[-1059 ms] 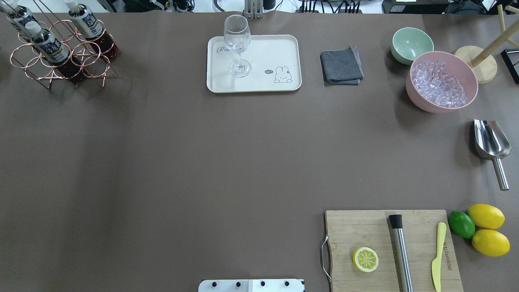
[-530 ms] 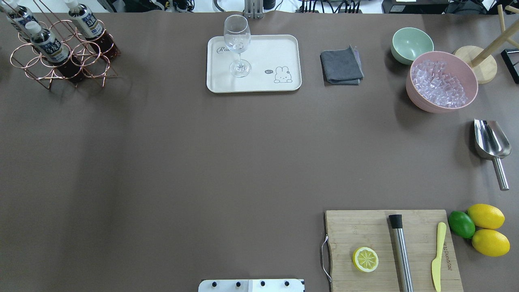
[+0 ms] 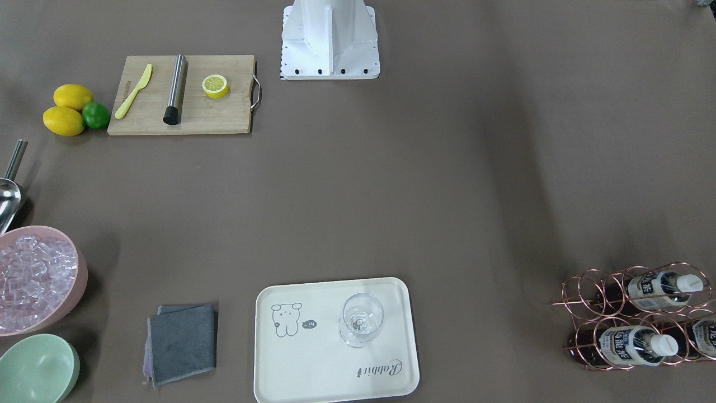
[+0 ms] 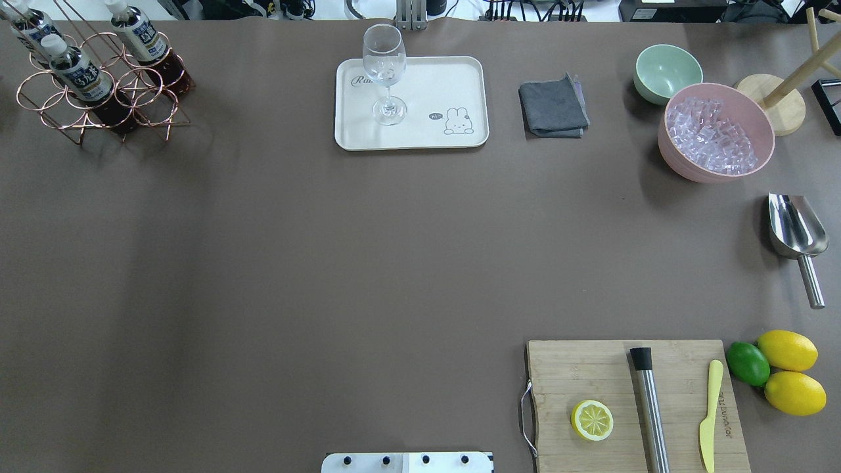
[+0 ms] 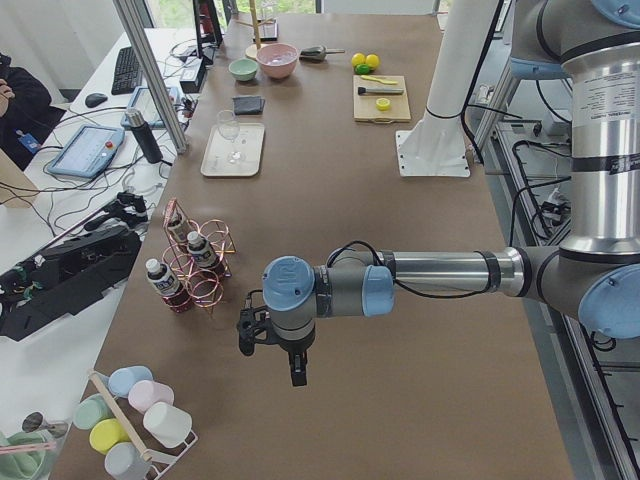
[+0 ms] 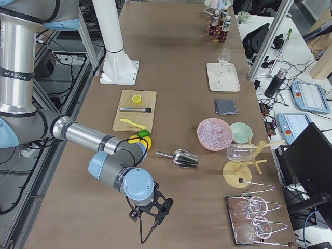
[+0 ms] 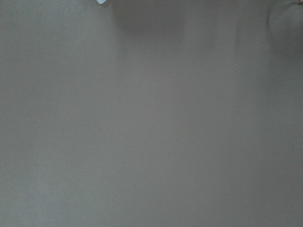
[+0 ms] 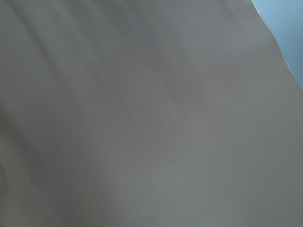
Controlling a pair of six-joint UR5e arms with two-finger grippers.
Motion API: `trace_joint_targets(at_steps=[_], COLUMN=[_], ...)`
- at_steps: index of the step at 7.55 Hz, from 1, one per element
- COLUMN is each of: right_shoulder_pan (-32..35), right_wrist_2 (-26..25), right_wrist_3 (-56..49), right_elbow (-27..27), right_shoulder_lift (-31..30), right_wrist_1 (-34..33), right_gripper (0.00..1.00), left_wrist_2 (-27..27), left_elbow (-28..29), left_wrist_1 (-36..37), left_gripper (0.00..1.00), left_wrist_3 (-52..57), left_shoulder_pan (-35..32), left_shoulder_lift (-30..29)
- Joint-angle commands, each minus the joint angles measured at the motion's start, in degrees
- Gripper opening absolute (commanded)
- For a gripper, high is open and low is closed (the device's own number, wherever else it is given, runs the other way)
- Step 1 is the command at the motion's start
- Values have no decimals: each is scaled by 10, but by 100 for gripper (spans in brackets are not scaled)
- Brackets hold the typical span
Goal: Take tea from basket to plate
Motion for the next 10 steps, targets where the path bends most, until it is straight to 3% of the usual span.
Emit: trace_joint_targets(at_steps=[1,10], right_shoulder_pan=[-1,-13], right_wrist_2=[1,15], right_wrist_3=[1,2], right_elbow=[0,12], right_shoulder_lift=[0,1], right_wrist_1=[0,-1], right_gripper=[100,100], left_wrist_2=[0,0], left_elbow=[0,-1], left_wrist_1=[0,-3], left_gripper=[98,98], left_wrist_3=[0,0], left_shoulder_pan=[0,-1], left_shoulder_lift=[0,1])
